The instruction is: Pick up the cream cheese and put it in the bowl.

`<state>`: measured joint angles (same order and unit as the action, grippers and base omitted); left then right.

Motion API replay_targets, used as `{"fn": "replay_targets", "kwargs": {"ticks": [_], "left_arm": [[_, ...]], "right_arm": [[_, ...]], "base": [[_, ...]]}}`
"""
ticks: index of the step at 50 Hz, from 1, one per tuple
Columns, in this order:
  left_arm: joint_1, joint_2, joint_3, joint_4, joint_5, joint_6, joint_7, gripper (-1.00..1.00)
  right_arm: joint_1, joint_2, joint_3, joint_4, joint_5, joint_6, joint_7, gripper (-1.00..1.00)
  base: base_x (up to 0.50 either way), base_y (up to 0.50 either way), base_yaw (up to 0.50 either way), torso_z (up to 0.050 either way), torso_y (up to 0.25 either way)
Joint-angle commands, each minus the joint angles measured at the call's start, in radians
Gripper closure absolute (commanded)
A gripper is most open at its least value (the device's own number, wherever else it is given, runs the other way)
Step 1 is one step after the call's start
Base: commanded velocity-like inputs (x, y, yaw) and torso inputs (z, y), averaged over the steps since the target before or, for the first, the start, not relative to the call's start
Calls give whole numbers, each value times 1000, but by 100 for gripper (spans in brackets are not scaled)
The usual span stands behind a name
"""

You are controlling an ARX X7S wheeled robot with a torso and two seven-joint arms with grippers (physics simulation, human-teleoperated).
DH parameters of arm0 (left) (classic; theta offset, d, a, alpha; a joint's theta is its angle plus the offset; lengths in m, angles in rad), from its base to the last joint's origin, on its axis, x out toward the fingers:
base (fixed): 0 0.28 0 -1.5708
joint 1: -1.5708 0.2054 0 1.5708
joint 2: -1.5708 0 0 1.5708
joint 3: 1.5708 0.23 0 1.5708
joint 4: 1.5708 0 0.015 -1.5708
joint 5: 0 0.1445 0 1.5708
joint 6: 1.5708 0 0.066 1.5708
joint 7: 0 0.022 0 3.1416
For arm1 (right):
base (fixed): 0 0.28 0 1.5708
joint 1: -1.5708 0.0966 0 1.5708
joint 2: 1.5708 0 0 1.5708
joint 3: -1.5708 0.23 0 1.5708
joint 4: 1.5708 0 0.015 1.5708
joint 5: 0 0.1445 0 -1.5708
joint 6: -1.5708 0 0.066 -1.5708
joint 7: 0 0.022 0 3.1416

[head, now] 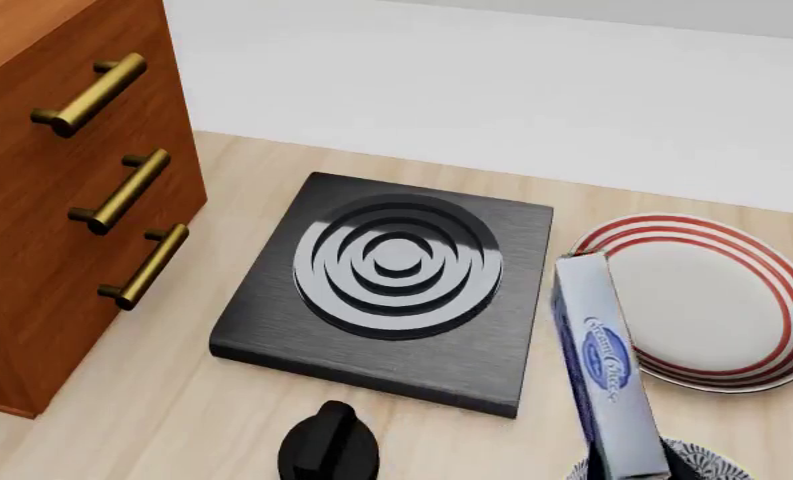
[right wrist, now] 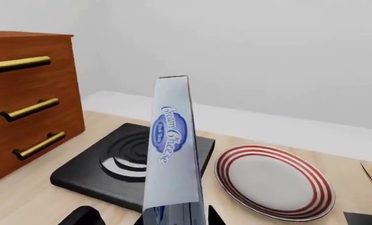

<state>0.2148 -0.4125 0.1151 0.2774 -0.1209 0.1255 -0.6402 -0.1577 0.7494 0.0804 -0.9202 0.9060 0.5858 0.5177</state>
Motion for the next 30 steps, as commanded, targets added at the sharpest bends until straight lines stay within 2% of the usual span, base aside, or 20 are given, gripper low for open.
{"fn": "replay_targets", "kwargs": {"ticks": [1,30], "left_arm": [[1,-5,1,14,-2,-5,-1,-100],[-11,-1,16,-10,6,-2,-5,-100]], "right_arm": [[20,10,83,35,25,-23,-8,100],[84,27,158,214,177,-10,-20,100]], "base": [[0,0,0,0,0],[0,0,0,0,1]]}}
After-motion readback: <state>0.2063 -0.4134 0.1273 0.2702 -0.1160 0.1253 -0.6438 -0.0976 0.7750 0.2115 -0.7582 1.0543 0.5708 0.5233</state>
